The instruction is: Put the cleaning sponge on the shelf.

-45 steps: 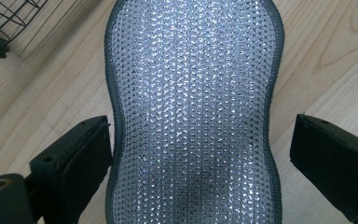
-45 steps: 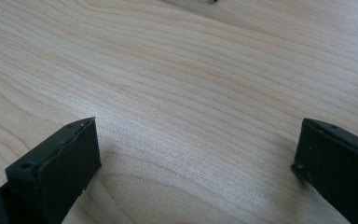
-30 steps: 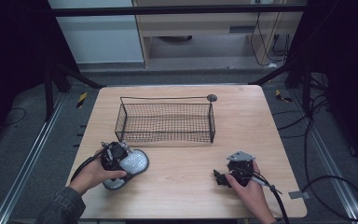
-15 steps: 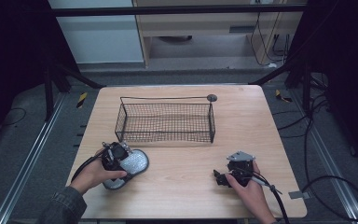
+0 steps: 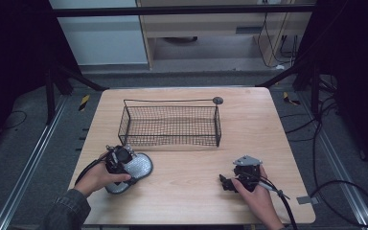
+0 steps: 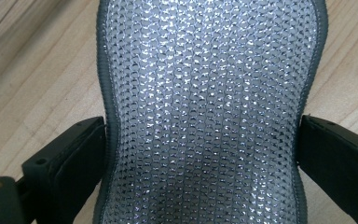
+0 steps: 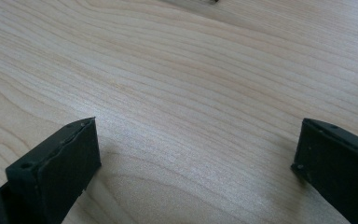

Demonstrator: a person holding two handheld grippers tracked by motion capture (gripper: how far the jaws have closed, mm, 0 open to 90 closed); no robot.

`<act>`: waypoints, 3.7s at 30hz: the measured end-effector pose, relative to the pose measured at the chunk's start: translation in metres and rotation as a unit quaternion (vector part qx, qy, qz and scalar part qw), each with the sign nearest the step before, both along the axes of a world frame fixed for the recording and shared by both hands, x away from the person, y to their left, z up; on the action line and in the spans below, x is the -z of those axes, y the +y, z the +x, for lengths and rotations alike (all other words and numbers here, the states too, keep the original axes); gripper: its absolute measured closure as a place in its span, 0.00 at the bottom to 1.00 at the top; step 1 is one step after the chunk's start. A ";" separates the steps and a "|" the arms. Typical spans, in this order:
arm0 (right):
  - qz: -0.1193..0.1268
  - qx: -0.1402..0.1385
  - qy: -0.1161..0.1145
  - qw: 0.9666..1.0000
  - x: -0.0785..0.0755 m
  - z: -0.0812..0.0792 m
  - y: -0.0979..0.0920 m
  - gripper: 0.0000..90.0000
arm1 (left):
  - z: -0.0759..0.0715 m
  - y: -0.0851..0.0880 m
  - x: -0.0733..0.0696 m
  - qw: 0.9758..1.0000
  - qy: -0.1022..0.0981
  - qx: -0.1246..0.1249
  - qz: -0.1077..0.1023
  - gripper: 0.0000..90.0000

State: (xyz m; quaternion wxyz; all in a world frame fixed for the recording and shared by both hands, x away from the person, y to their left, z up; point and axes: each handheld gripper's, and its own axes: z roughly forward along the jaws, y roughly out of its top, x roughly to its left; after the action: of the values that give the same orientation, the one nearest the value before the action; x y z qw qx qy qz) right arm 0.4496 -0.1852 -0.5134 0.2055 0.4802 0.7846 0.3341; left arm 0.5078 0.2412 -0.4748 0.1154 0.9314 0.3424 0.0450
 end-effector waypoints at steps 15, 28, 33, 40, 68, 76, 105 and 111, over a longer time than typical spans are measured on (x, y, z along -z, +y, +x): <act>-0.001 -0.003 0.000 1.000 0.000 0.000 0.000 0.00 | -0.001 0.000 0.001 1.000 -0.009 0.001 0.003 0.10; -0.001 -0.002 0.001 1.000 0.000 0.000 0.000 0.00 | -0.012 0.003 -0.020 0.999 -0.047 0.027 0.002 0.14; -0.001 -0.003 0.000 1.000 0.000 0.000 0.000 0.00 | -0.016 0.007 -0.028 0.998 -0.061 0.027 -0.005 0.14; -0.001 -0.004 0.000 1.000 0.000 0.000 0.000 0.00 | -0.021 0.013 -0.040 0.996 -0.088 0.027 -0.009 0.15; -0.003 -0.008 -0.002 1.000 0.000 0.000 0.000 0.00 | -0.009 -0.007 -0.089 0.987 -0.142 0.074 0.020 0.16; -0.003 -0.009 -0.003 1.000 0.000 0.001 0.000 0.00 | -0.005 -0.013 -0.095 0.984 -0.152 0.084 0.032 0.17; -0.001 -0.008 -0.002 1.000 0.000 0.001 0.000 0.00 | 0.017 -0.040 -0.117 0.976 -0.179 0.113 0.057 0.17; -0.001 -0.008 -0.002 1.000 0.000 0.000 0.000 0.00 | 0.020 -0.043 -0.119 0.974 -0.184 0.117 0.062 0.17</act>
State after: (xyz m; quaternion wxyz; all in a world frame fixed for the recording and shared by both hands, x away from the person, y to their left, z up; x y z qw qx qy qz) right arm 0.4501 -0.1850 -0.5135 0.2048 0.4731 0.7884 0.3356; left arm 0.5282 0.1980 -0.3553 0.1228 0.9461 0.2005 0.2226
